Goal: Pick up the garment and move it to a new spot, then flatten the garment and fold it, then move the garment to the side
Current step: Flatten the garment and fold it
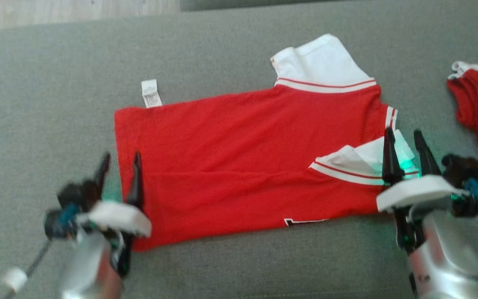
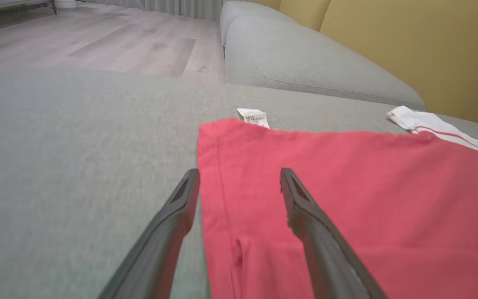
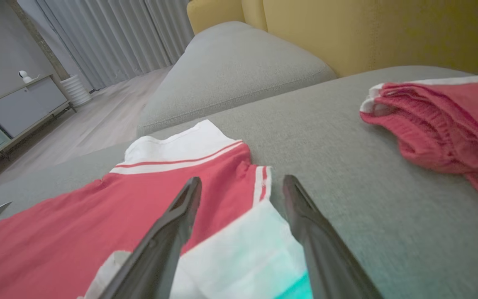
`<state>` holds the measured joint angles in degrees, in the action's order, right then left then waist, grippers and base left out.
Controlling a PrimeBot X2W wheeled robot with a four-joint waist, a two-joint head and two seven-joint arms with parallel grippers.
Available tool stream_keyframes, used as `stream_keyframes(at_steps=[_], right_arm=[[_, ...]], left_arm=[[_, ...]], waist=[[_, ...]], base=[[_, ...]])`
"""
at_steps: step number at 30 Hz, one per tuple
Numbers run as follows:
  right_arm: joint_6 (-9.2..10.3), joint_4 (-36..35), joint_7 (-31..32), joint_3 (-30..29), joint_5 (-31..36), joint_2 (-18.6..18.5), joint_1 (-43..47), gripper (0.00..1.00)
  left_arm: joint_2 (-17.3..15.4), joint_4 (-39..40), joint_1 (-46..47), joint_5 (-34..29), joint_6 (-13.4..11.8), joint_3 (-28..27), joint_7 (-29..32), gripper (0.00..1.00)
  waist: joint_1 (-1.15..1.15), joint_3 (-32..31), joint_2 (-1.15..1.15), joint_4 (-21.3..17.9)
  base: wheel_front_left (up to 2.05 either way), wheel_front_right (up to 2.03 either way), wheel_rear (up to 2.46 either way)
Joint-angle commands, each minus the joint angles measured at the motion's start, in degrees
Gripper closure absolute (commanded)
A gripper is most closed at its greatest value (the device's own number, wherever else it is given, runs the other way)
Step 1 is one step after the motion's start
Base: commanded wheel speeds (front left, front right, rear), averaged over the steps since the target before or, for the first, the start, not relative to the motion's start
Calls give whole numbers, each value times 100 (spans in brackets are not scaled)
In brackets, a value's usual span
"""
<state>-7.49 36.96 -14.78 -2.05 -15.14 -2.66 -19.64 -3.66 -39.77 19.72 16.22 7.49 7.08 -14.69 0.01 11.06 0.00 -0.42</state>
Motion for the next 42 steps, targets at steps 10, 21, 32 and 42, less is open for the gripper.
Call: stream_keyframes(at_steps=[10, 21, 32, 42], right_arm=[[0, -448, -22, 563, -40, -21, -745, 0], [0, -595, -22, 646, 185, -21, -1210, 0], [0, -9, 289, 682, 745, -175, -2550, 0], [0, 1457, 2021, 951, 882, -841, -3932, 0]], left_arm=[[-599, -1470, 1826, 205, -6, -223, 42, 0], [-576, -1784, 2327, 1203, -1, 1004, 141, 0], [-765, -1550, 2298, 2202, -1, 2166, 68, 100], [-511, -891, 2666, 1693, 0, 1995, -28, 100]], waist=[[-1, 807, 0, -362], [-1, 1172, 0, -395], [-1, 1236, 0, -50], [-1, 1466, 0, 652]], base=[[0, 0, 0], [0, 0, 0], [0, 0, 0], [0, 0, 0]])
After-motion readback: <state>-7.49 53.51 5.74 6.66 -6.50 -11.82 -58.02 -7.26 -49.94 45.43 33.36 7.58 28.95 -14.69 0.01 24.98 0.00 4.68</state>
